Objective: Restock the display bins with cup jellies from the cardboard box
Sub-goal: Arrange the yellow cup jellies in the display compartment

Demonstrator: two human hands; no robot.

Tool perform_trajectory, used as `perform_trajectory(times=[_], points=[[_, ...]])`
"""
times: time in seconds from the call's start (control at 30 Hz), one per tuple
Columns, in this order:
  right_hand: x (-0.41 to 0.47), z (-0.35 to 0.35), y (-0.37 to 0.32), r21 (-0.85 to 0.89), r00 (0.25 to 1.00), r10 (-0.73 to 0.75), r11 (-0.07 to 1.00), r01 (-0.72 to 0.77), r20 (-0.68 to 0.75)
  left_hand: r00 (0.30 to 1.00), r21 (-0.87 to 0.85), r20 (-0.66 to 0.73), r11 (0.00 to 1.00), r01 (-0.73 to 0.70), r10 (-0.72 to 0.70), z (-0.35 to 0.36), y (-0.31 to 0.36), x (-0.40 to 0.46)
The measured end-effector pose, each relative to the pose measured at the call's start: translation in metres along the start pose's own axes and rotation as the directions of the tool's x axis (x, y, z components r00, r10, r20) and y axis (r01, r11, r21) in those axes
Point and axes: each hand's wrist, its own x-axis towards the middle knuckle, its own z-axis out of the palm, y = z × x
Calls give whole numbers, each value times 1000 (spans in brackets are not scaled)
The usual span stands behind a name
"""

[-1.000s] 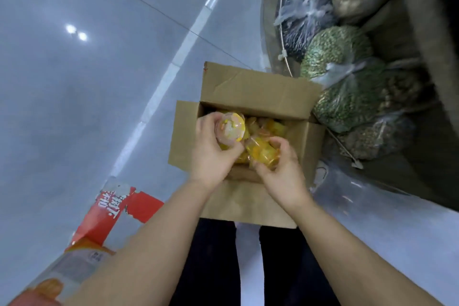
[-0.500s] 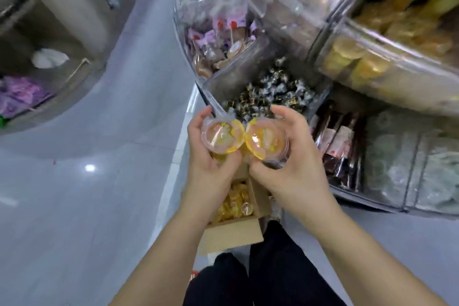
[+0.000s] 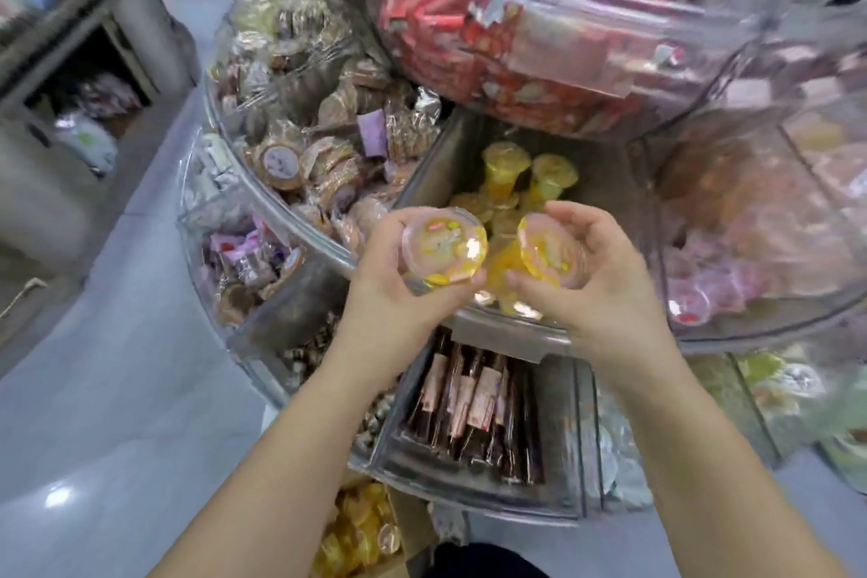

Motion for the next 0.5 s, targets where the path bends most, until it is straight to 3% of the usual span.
perform_trajectory(times=[0.13, 0.23, 0.33, 0.5], points=[[43, -22, 19, -186, 997, 73, 980, -75, -20, 997, 120, 40, 991, 66, -71, 25, -12, 39], [65, -21, 38, -249, 994, 109, 962, -113, -32, 990, 257, -37, 956, 140, -135, 41, -25, 65], [85, -14, 54, -221, 993, 115, 968, -117, -21, 984, 444, -89, 878, 178, -154, 51, -37, 91], [103, -4, 71, -207, 982, 191, 960, -188, -7, 952, 502, -73, 814, 293, -297, 58, -53, 120]])
